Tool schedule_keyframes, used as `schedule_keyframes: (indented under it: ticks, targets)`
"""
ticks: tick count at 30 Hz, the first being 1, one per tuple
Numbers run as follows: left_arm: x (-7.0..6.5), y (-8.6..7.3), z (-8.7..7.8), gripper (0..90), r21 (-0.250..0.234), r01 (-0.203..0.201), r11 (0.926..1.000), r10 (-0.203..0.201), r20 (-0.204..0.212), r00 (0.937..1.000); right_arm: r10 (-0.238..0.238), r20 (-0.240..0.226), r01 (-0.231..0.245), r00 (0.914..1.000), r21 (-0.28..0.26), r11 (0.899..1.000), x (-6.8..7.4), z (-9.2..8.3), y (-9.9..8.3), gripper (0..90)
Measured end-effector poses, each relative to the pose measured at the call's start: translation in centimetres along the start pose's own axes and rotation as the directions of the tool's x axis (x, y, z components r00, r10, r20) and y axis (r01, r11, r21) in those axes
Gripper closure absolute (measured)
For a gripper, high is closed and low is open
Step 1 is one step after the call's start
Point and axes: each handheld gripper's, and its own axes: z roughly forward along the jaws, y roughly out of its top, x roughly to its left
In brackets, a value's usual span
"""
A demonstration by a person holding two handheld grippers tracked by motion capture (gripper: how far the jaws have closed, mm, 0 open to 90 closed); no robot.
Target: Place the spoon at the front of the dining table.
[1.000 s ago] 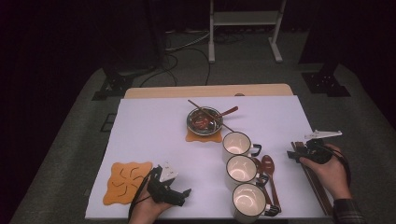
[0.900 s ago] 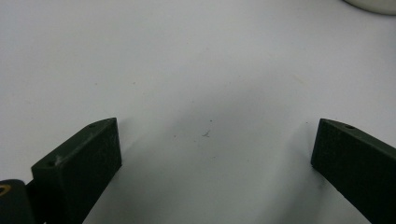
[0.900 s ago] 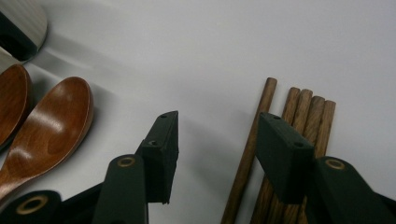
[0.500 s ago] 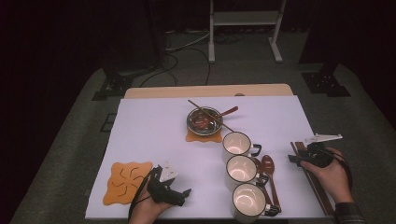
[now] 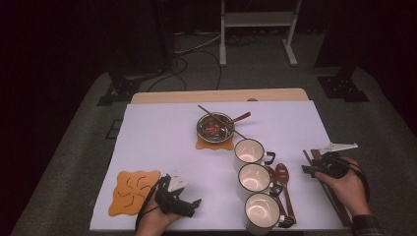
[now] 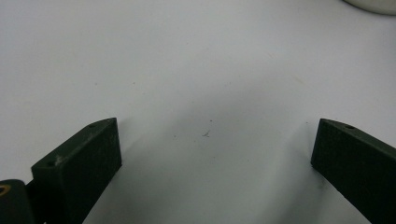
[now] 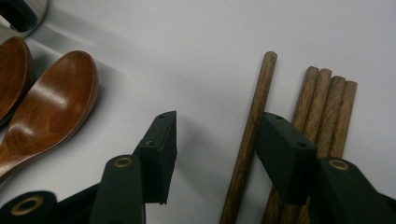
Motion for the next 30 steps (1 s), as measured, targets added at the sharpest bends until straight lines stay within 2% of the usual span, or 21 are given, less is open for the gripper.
schedule_keyframes:
  ticks: [20,30]
  targets:
    - [0.0,0.0,0.0,0.5,0.000,0.000,1.0000,0.000,0.000,1.0000,-0.035,-0.003,0.035,0.9994,-0.001,0.999,0.8,0.7,0.6,46.5]
    - [0.0,0.0,0.0,0.5,0.000,0.000,1.0000,0.000,0.000,1.0000,-0.046,-0.018,0.046,0.9988,-0.011,0.999,1.0,1.7,1.7,47.2]
